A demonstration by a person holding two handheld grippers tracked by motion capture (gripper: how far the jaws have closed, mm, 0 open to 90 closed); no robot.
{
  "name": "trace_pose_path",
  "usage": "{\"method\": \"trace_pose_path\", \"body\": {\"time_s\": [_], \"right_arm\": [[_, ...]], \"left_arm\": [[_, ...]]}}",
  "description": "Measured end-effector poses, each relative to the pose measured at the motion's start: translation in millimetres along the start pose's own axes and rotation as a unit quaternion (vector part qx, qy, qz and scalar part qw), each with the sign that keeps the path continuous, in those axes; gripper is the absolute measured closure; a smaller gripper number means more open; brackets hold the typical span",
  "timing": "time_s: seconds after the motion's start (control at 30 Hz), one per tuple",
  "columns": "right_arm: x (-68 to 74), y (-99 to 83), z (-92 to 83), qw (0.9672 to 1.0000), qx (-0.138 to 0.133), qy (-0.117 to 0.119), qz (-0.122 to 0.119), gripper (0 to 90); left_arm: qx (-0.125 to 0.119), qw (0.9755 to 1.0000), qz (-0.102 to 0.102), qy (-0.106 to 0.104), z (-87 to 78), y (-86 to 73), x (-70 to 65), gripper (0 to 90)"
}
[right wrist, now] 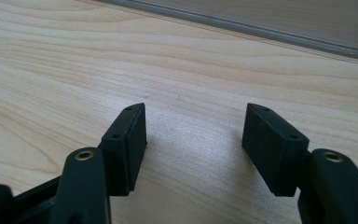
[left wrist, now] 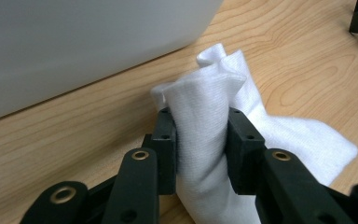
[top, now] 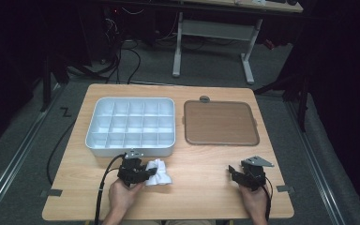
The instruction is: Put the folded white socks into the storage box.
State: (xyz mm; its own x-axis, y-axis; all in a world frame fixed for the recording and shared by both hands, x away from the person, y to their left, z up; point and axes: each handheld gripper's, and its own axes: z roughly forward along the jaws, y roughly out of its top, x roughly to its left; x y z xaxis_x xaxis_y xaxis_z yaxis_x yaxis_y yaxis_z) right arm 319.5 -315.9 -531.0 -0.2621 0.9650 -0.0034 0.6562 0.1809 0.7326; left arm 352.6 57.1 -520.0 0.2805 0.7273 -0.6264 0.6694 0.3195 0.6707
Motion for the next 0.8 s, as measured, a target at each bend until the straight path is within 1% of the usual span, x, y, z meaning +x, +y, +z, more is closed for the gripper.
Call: {"method": "trace_pose_path", "body": {"time_s": [0.1, 0.2, 0.63, 0.77, 0.8], "right_arm": [[-0.5, 0.0, -0.1, 1.0, 0.0, 0.002, 0.002, 40.5], [-0.8, -0.1, 0.0, 1.0, -0.002, 0.003, 0.002, 40.5], [-0.9, -0.1, 0.0, 1.0, -0.001, 0.003, 0.001, 40.4], [-0.9, 0.0, -0.1, 1.0, -0.001, 0.003, 0.001, 40.3], [-0.7, -0.1, -0.1, 1.0, -0.001, 0.003, 0.001, 40.2]], "left_arm": [[0.001, 1.0, 0.009, -0.001, -0.8, -0.5, -1.0, 69.2], [0.002, 0.9999, 0.011, -0.002, -1.6, -0.3, -1.2, 69.3], [0.002, 0.9999, 0.007, -0.011, -5.1, 1.3, -1.8, 69.8], [0.001, 0.9998, 0.011, -0.016, -7.1, 1.4, -1.6, 69.9], [0.001, 0.9998, 0.008, -0.018, -7.6, 1.5, -1.9, 69.9]]}}
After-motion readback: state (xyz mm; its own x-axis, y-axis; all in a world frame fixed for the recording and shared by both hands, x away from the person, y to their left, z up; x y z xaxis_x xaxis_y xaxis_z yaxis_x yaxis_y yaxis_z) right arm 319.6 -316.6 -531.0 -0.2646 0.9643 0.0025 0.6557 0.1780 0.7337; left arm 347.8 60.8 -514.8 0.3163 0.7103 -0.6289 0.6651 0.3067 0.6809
